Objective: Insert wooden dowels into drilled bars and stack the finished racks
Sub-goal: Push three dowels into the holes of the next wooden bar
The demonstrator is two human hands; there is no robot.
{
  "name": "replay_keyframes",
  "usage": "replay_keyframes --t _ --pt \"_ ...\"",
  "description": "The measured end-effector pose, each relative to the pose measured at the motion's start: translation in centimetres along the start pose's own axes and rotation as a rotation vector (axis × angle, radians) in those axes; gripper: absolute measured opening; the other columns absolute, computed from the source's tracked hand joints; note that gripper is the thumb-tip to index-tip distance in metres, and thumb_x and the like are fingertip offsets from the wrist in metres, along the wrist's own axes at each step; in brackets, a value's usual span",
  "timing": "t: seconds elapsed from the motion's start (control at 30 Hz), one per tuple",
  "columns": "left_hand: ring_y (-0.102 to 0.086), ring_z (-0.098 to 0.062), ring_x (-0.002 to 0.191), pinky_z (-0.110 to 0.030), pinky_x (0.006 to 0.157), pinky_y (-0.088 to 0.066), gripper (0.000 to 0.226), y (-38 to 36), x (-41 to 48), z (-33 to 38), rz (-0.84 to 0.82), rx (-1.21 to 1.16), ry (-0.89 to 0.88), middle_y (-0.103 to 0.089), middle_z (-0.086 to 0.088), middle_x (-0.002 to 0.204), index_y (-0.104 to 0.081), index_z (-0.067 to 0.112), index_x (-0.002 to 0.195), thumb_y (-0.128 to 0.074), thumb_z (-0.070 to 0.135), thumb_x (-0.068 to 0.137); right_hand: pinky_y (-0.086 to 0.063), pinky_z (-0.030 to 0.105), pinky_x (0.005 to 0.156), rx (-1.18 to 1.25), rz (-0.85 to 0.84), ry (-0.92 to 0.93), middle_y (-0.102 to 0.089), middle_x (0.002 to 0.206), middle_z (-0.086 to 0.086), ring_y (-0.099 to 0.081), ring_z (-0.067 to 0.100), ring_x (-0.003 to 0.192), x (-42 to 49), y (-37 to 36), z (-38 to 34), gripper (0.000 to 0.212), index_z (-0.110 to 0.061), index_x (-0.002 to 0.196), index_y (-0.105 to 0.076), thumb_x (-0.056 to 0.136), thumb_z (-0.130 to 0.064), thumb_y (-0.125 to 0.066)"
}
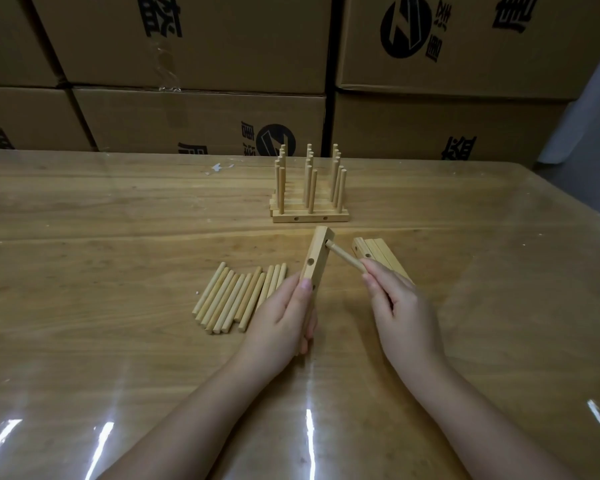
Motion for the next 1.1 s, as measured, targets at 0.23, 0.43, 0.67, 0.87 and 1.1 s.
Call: replay_keyframes --t 0.23,0.43,0.67,0.87,1.1 --pt "-0.051 -0.007 0.044 -0.019 0.049 -0.042 0.037 -0.1 0.0 -0.4 0.010 0.110 -0.033 -0.053 0.008 0.053 -0.056 0.035 0.104 -0.029 0.055 0.089 -0.042 0.035 0.044 -0.156 0.036 0.058 -0.056 0.077 0.004 -0.053 0.021 0.060 0.3 0.8 -0.2 0.030 -0.018 0.117 -0.066 0.091 -0.007 -0.056" --pt "-0.053 -0.003 0.050 -0.032 0.055 -0.048 0.033 -0.1 0.0 -0.8 0.037 0.217 -0.023 -0.056 0.009 0.057 -0.056 0.042 0.102 -0.030 0.057 0.089 -0.027 0.024 0.046 -0.236 0.060 0.070 -0.045 0.072 0.000 -0.045 0.018 0.059 0.6 1.2 -0.4 0.033 -0.017 0.111 -0.068 0.086 0.002 -0.058" --pt "-0.054 0.002 0.058 -0.025 0.059 -0.041 0.053 -0.2 0.0 -1.3 0.045 0.299 -0.024 -0.058 0.029 0.065 -0.054 0.038 0.123 -0.025 0.063 0.086 -0.031 0.027 0.047 -0.253 0.067 0.098 -0.050 0.072 0.006 -0.046 0.019 0.061 0.6 1.4 -0.6 0.034 -0.014 0.109 -0.070 0.083 0.006 -0.059" --pt "-0.054 0.005 0.058 -0.025 0.057 -0.040 0.053 -0.3 0.0 -1.1 0.033 0.340 -0.040 -0.058 0.033 0.066 -0.048 0.043 0.130 -0.023 0.062 0.086 -0.030 0.026 0.047 -0.253 0.069 0.091 -0.050 0.071 0.005 -0.044 0.018 0.061 0.5 1.3 -0.7 0.031 -0.013 0.108 -0.070 0.084 0.005 -0.061" --pt "-0.055 0.010 0.061 -0.019 0.057 -0.039 0.052 -0.2 0.1 -1.2 0.019 0.348 -0.047 -0.056 0.038 0.069 -0.046 0.043 0.133 -0.025 0.061 0.088 -0.024 0.018 0.047 -0.257 0.073 0.097 -0.050 0.073 0.003 -0.044 0.014 0.062 0.4 1.2 -0.6 0.026 -0.012 0.109 -0.069 0.087 -0.001 -0.060"
Point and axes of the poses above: each hand's wrist, its own x-axis towards the middle knuckle, its own y-axis out of the back of the hand, z = x × y, the point moved 1 cm from there along x, towards the middle knuckle
